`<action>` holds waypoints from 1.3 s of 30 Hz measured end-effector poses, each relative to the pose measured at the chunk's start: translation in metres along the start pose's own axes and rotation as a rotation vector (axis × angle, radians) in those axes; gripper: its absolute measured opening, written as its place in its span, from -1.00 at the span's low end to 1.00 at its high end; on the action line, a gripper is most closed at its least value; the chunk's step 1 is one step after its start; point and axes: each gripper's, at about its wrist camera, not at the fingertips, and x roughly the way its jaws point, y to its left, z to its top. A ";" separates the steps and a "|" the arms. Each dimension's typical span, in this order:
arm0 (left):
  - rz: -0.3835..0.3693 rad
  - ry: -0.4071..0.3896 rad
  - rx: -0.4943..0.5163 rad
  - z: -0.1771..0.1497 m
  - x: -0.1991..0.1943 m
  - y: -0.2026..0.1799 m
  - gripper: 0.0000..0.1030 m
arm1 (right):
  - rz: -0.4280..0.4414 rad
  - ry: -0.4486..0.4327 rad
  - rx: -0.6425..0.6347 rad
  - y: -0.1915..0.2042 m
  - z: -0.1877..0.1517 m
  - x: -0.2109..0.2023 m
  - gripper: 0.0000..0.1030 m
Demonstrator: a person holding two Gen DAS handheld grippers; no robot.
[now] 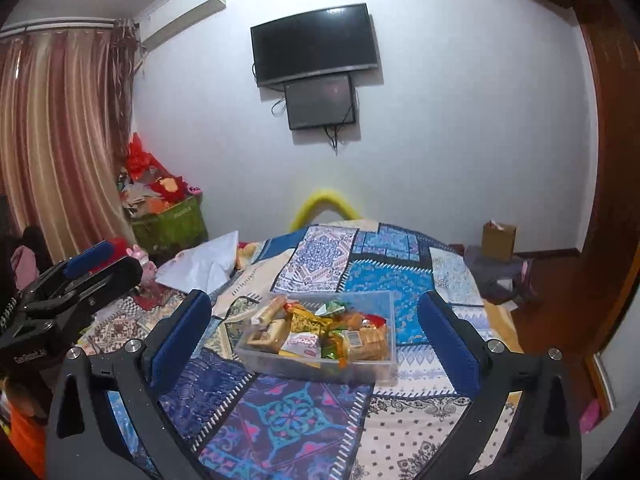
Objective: Organize snacks
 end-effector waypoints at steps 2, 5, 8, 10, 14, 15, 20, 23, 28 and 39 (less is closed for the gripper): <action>-0.003 0.007 -0.009 -0.003 -0.003 0.001 0.93 | -0.003 -0.005 -0.003 0.003 -0.002 -0.004 1.00; -0.003 0.013 -0.015 -0.006 -0.006 0.002 0.93 | -0.008 -0.011 -0.007 0.006 -0.004 -0.007 1.00; -0.008 0.021 -0.020 -0.008 -0.007 0.003 0.93 | -0.008 -0.012 -0.012 0.007 -0.007 -0.009 1.00; -0.008 0.025 -0.023 -0.010 -0.007 0.003 0.93 | -0.010 -0.013 -0.014 0.008 -0.009 -0.012 1.00; -0.009 0.034 -0.026 -0.012 -0.005 0.003 0.93 | -0.018 -0.014 -0.011 0.008 -0.010 -0.012 1.00; -0.008 0.037 -0.027 -0.013 -0.004 0.003 0.93 | -0.016 -0.014 -0.011 0.007 -0.011 -0.014 1.00; -0.011 0.049 -0.033 -0.015 0.000 0.004 0.93 | -0.017 -0.009 -0.005 0.006 -0.013 -0.014 1.00; -0.012 0.056 -0.032 -0.016 0.003 0.004 0.93 | -0.013 -0.003 0.003 0.005 -0.014 -0.013 1.00; -0.015 0.065 -0.029 -0.018 0.006 0.004 0.93 | -0.011 0.002 0.015 0.004 -0.015 -0.013 1.00; -0.018 0.072 -0.031 -0.019 0.010 0.004 0.93 | -0.012 0.003 0.021 0.001 -0.015 -0.012 1.00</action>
